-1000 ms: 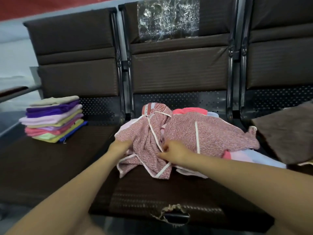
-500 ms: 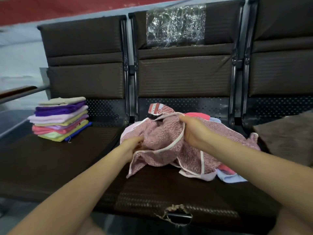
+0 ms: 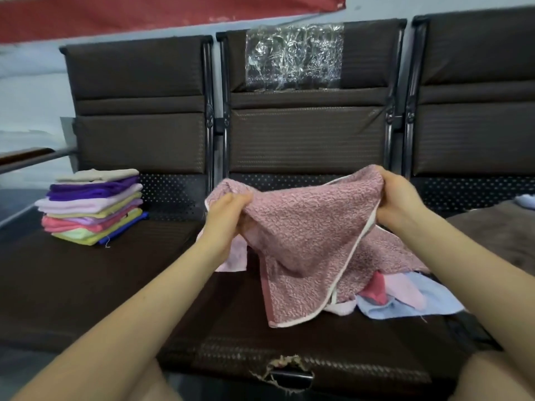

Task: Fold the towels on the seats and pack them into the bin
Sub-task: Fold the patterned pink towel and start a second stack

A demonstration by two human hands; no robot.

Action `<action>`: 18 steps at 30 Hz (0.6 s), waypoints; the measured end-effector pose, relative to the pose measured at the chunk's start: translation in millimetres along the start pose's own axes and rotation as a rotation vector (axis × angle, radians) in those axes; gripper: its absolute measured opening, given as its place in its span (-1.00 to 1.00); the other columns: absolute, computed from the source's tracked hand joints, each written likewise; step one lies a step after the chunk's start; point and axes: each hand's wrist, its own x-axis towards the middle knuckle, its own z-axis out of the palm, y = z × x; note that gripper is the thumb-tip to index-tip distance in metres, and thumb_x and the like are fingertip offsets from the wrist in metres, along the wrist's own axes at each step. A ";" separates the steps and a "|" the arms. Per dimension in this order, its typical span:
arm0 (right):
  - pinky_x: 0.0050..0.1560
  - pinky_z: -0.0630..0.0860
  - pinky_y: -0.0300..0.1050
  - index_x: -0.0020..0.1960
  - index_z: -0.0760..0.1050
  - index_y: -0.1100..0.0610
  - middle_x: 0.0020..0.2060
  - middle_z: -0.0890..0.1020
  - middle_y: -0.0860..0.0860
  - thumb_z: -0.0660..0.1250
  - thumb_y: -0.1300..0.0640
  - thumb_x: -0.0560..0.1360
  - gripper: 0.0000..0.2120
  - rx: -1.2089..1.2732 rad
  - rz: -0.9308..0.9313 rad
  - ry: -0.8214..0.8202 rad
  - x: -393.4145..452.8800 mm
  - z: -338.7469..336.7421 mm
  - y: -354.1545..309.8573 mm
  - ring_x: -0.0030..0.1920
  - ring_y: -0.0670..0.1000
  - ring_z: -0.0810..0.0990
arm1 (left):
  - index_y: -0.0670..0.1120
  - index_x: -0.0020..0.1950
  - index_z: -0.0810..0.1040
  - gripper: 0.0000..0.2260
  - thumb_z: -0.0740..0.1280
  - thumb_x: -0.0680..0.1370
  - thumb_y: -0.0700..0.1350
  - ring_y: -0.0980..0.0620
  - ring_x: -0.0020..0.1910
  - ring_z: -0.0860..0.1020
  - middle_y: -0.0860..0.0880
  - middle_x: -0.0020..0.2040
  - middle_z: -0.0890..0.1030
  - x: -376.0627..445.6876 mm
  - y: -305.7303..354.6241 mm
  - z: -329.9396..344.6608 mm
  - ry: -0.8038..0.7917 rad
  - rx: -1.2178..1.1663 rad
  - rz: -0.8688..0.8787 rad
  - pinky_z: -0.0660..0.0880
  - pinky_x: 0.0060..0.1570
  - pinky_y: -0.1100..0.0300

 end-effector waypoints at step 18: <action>0.03 0.62 -0.03 0.10 0.58 0.20 -0.06 0.71 0.12 0.48 -0.05 0.40 -0.60 -1.159 0.318 -0.495 -43.1 -63.0 52.3 -0.05 0.14 0.68 | -0.14 0.32 0.50 -0.57 0.14 0.63 0.13 -0.08 0.27 0.47 -0.13 0.32 0.50 31.0 -67.7 -37.2 -0.277 0.840 -0.296 0.33 0.15 0.21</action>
